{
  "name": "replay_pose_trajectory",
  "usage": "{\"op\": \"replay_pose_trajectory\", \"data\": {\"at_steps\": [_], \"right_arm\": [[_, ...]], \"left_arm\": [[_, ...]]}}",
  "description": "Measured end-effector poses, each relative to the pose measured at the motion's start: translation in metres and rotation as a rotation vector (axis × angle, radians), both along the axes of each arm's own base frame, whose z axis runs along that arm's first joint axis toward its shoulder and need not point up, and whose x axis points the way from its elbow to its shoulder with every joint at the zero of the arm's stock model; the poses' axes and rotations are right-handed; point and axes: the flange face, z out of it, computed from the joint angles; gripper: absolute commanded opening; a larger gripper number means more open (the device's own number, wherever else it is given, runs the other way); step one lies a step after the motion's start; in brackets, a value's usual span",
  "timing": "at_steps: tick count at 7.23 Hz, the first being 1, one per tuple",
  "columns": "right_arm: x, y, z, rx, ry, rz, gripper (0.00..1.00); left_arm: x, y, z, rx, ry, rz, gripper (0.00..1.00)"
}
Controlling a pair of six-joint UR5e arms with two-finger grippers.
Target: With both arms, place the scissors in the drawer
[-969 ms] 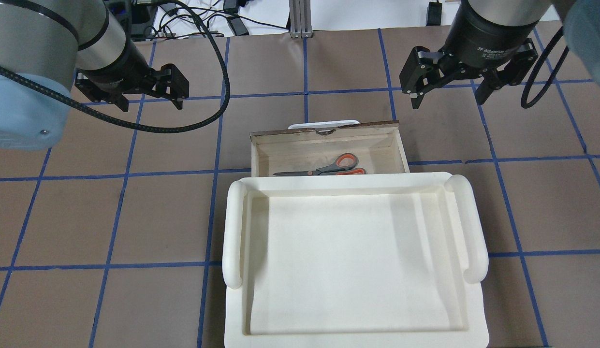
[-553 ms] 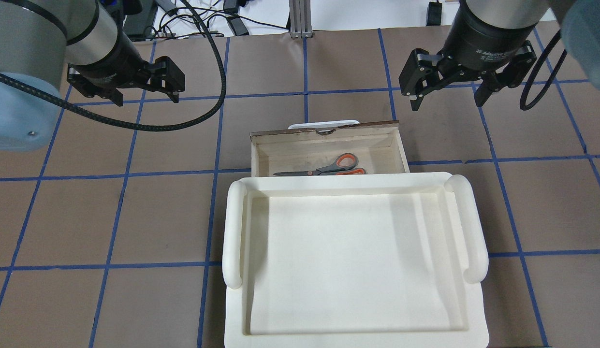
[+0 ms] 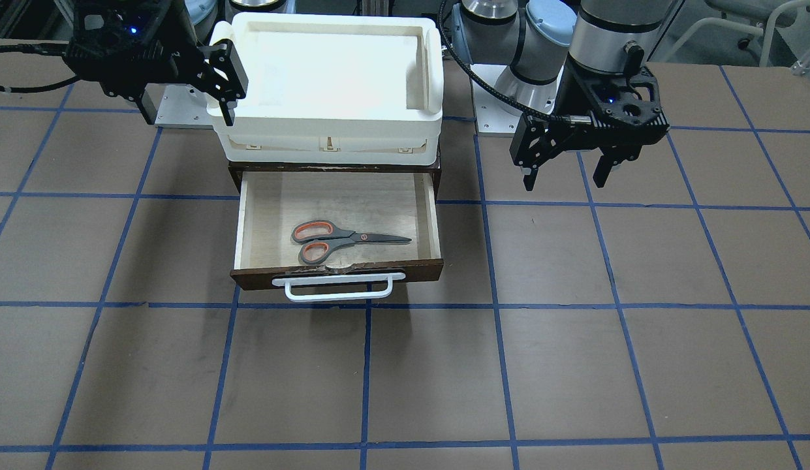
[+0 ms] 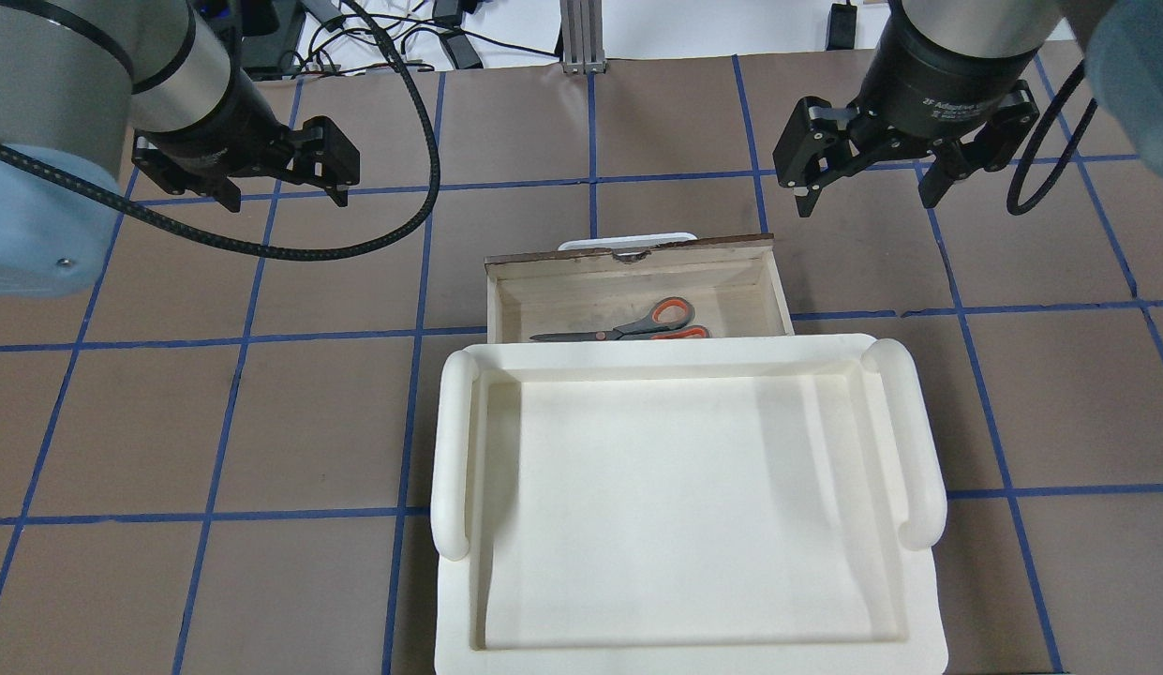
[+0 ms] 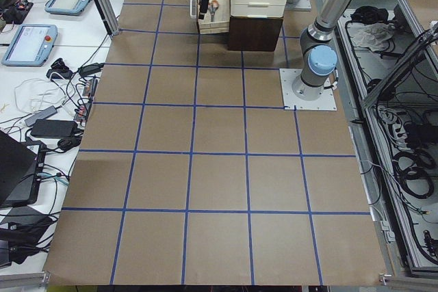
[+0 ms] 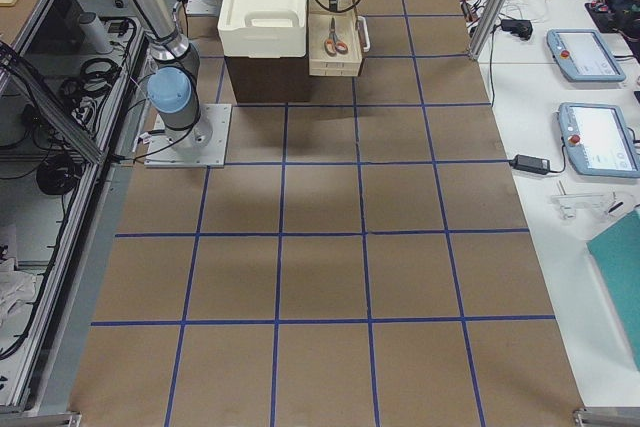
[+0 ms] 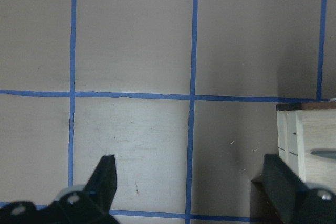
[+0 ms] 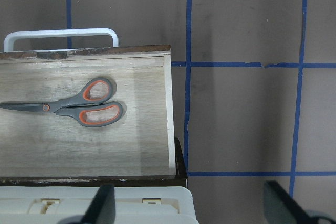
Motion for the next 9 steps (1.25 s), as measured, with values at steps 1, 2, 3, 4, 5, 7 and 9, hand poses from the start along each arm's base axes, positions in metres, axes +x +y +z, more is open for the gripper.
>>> {"op": "replay_pose_trajectory", "data": {"at_steps": [1,2,3,4,5,7,9], "right_arm": [[0.000,0.000,0.000,0.001,0.000,0.000,1.00],[0.000,0.000,0.000,0.001,0.000,0.000,1.00],[0.000,0.000,0.000,0.001,0.000,0.001,1.00],[0.000,0.000,0.000,0.001,0.000,0.001,1.00],[0.000,0.000,0.000,0.001,0.000,0.001,1.00],[0.000,0.000,0.000,0.001,0.000,0.000,1.00],[0.001,0.000,0.000,0.000,-0.002,0.000,1.00]], "left_arm": [[0.003,-0.001,-0.003,0.005,-0.004,0.004,1.00],[0.005,-0.002,-0.001,0.002,-0.007,0.009,1.00],[0.006,0.000,0.006,-0.013,-0.007,0.013,1.00],[0.006,0.002,0.007,-0.006,-0.005,0.014,1.00],[0.003,0.002,-0.002,0.029,-0.001,0.014,1.00],[-0.001,0.007,0.000,0.041,0.002,0.035,1.00],[0.000,0.006,0.007,0.030,-0.001,0.045,1.00]]}}
